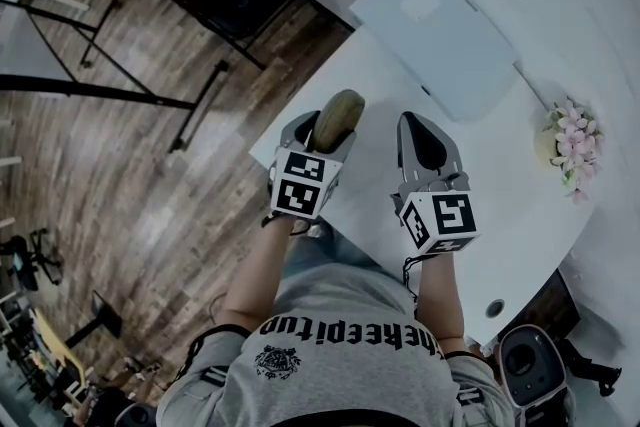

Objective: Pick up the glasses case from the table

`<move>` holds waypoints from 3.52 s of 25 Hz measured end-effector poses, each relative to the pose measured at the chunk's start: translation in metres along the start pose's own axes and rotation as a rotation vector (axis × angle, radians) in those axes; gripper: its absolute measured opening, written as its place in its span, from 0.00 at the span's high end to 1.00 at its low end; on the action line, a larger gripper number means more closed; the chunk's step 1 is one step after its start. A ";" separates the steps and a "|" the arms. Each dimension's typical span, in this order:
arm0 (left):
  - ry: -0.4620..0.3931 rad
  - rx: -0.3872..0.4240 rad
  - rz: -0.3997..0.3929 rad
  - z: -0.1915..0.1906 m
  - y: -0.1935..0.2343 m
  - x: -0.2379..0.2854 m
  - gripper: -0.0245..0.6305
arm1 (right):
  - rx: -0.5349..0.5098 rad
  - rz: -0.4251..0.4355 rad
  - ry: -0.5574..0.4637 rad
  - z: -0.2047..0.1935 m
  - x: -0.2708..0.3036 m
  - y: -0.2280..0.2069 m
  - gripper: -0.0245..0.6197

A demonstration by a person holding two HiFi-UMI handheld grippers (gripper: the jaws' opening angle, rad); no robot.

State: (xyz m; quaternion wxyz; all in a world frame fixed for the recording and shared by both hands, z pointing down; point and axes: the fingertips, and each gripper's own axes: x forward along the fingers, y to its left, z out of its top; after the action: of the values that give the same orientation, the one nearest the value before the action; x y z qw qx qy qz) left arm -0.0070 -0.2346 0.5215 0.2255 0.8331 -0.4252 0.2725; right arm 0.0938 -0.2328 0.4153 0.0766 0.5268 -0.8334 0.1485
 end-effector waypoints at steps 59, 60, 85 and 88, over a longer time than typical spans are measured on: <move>-0.588 -0.022 0.060 0.023 -0.017 -0.242 0.50 | -0.149 -0.051 -0.200 0.028 -0.139 0.121 0.96; -0.593 -0.021 0.061 0.022 -0.018 -0.246 0.50 | -0.152 -0.052 -0.203 0.028 -0.141 0.124 0.96; -0.753 0.027 0.086 0.011 -0.031 -0.320 0.51 | -0.190 -0.074 -0.267 0.028 -0.192 0.163 0.96; -0.769 0.026 0.090 0.009 -0.028 -0.328 0.51 | -0.196 -0.074 -0.269 0.028 -0.194 0.168 0.96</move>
State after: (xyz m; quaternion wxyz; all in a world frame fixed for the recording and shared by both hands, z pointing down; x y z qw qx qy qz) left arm -0.1414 -0.0332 0.2986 0.0269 0.8577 -0.5115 -0.0450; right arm 0.0272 -0.0084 0.3053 0.0208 0.5623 -0.8266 -0.0084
